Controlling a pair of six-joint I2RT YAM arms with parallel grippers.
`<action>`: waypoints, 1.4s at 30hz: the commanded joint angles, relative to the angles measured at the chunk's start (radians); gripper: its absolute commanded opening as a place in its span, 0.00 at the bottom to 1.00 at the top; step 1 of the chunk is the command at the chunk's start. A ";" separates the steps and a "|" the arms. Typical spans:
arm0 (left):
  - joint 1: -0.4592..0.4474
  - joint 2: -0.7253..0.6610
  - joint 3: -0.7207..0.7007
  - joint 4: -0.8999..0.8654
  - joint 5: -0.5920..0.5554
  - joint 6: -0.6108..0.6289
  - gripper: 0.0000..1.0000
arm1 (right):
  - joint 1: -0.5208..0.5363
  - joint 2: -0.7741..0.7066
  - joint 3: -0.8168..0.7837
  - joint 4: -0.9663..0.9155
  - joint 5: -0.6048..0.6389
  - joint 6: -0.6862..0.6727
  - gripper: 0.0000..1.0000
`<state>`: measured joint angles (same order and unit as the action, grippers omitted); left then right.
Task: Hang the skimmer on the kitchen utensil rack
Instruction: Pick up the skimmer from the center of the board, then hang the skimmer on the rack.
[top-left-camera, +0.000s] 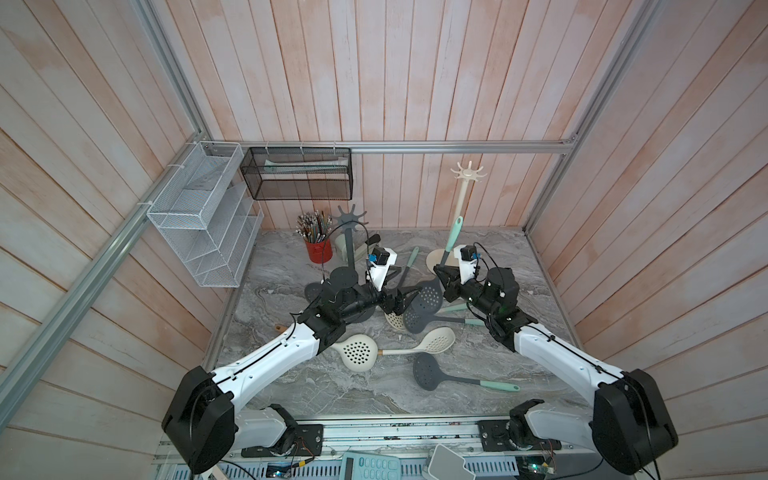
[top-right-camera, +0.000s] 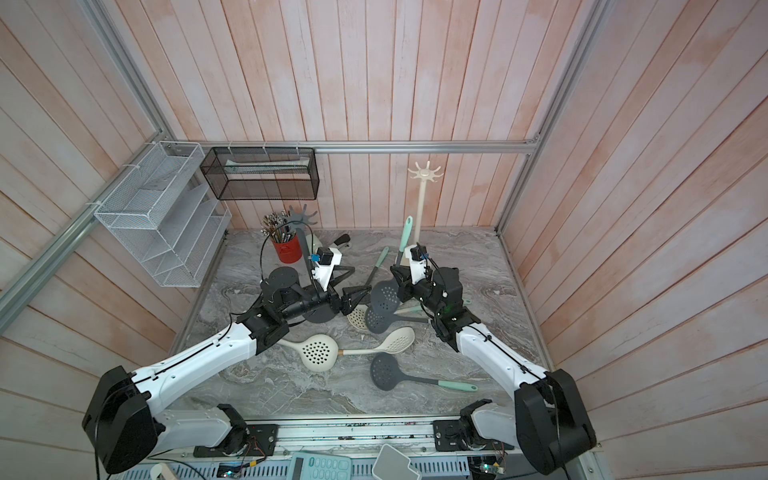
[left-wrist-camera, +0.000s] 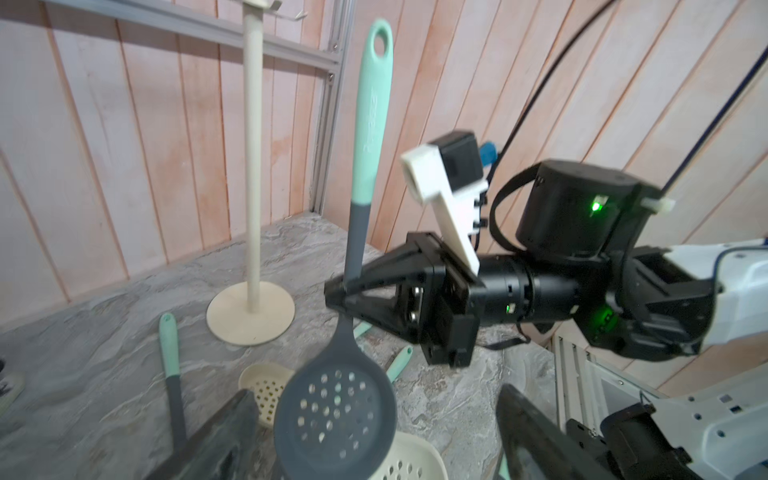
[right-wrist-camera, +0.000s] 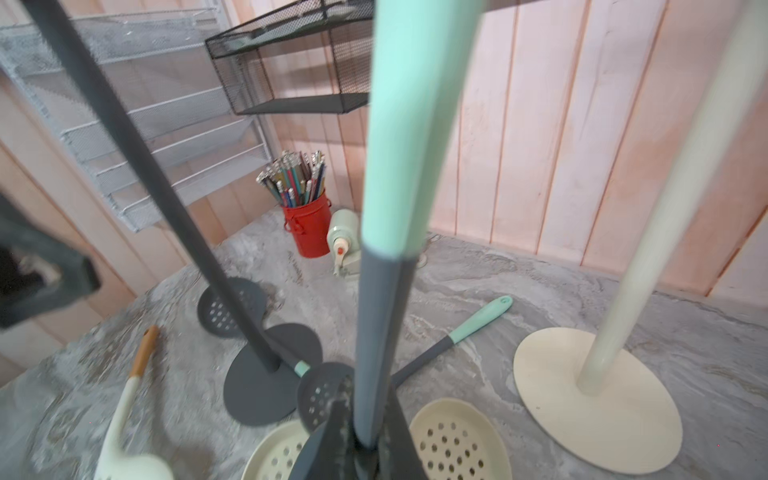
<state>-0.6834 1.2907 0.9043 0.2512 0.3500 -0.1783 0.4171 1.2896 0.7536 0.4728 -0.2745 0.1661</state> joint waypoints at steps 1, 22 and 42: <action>0.004 -0.022 -0.001 -0.223 -0.111 0.066 0.95 | 0.003 0.072 0.114 -0.059 0.146 0.074 0.00; 0.004 -0.097 0.034 -0.439 -0.118 0.165 0.99 | 0.075 0.550 0.731 -0.351 0.618 0.130 0.00; 0.010 -0.125 -0.062 -0.332 -0.097 0.200 0.99 | 0.077 0.698 0.972 -0.434 0.669 0.105 0.00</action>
<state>-0.6788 1.1763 0.8543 -0.1123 0.2489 0.0082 0.4881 1.9675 1.6936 0.0498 0.3771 0.2775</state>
